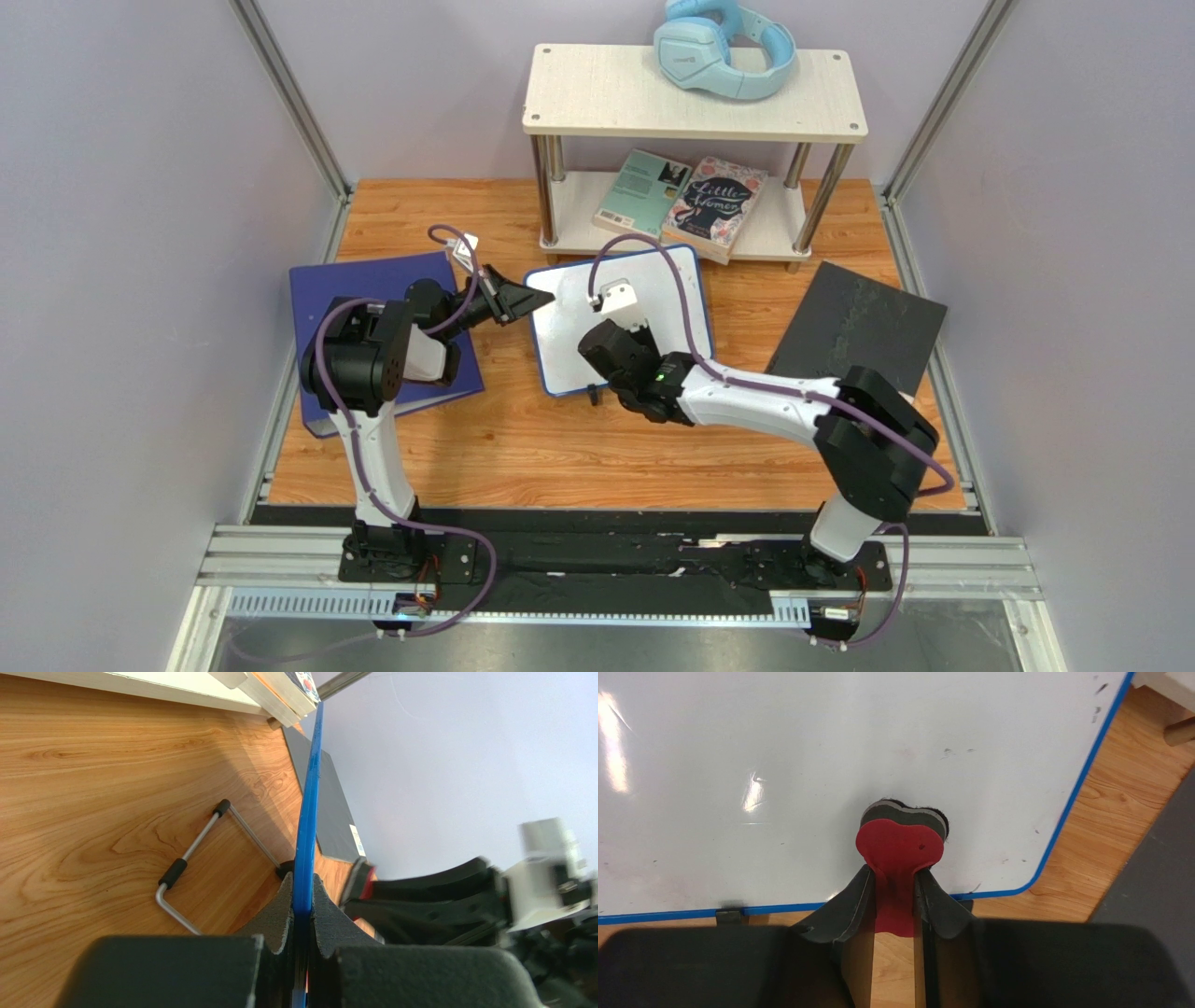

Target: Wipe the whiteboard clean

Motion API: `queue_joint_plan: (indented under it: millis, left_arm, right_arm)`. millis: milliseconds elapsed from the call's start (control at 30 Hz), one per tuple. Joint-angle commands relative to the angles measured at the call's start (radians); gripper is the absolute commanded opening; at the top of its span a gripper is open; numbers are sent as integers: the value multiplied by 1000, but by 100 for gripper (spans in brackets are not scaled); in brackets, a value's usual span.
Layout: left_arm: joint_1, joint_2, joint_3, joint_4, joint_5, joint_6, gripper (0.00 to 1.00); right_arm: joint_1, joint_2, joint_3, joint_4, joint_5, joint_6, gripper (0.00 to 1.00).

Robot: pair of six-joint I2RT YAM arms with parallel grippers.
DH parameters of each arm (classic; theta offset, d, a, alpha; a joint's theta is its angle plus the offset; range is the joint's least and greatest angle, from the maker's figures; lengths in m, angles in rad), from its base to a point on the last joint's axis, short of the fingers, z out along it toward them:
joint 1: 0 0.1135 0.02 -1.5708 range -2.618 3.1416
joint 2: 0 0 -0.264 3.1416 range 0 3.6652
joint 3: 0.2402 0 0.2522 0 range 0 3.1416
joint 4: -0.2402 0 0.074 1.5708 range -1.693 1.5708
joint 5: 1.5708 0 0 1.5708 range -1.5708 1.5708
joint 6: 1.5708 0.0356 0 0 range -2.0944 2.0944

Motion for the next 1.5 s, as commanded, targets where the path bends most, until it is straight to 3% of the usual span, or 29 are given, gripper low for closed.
queue_joint_plan:
  millis: [0, 267, 533, 1000, 1200, 1467]
  left_arm:
    - [-20, 10, -10, 141, 71, 23, 0]
    - [-20, 10, -12, 141, 69, 24, 0]
    - [-20, 14, -10, 141, 71, 24, 0]
    - [-21, 24, 1, 141, 74, 16, 0]
    - [-21, 24, 1, 141, 72, 16, 0]
    - [-21, 23, -1, 141, 72, 16, 0]
  right_arm:
    - [-53, -167, 12, -13, 45, 12, 0]
    - [-303, -228, 10, 4, -36, -12, 0]
    - [-440, -38, 179, 76, -116, -89, 0]
    - [-492, 141, 394, 106, -261, -103, 0]
    - [-491, 135, 320, 172, -352, -64, 0]
    - [-491, 144, 280, 165, -320, -58, 0]
